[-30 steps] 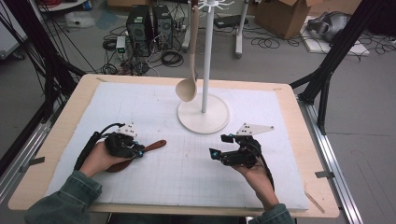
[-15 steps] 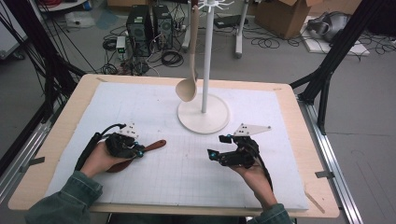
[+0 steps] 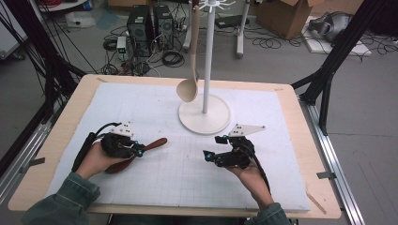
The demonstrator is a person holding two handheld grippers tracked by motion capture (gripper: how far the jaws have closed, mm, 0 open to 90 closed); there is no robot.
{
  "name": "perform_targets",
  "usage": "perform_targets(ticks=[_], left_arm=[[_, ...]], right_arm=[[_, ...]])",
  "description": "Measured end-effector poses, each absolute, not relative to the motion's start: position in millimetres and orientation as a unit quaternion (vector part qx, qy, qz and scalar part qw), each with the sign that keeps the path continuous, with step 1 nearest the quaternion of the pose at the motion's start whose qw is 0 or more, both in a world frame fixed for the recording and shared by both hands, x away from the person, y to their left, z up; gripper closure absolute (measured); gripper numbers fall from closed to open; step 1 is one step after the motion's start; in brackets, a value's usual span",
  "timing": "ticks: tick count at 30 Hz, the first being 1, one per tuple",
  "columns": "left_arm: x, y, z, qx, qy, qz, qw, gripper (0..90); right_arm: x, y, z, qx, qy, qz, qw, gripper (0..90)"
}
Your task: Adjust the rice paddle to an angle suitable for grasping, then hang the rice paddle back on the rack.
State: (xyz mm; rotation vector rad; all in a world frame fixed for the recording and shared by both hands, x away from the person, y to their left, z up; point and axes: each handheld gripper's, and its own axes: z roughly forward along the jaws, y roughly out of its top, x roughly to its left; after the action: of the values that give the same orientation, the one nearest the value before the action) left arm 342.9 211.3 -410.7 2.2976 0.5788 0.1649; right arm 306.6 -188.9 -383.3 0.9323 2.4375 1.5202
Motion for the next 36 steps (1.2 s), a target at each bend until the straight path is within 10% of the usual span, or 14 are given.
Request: perform_targets(ticks=[36], left_arm=[[325,162,-388,0.887,0.156,0.048,0.433,77.9]], right_arm=[[324,-125,-400,0.316,0.812,0.490,-0.024,31.8]])
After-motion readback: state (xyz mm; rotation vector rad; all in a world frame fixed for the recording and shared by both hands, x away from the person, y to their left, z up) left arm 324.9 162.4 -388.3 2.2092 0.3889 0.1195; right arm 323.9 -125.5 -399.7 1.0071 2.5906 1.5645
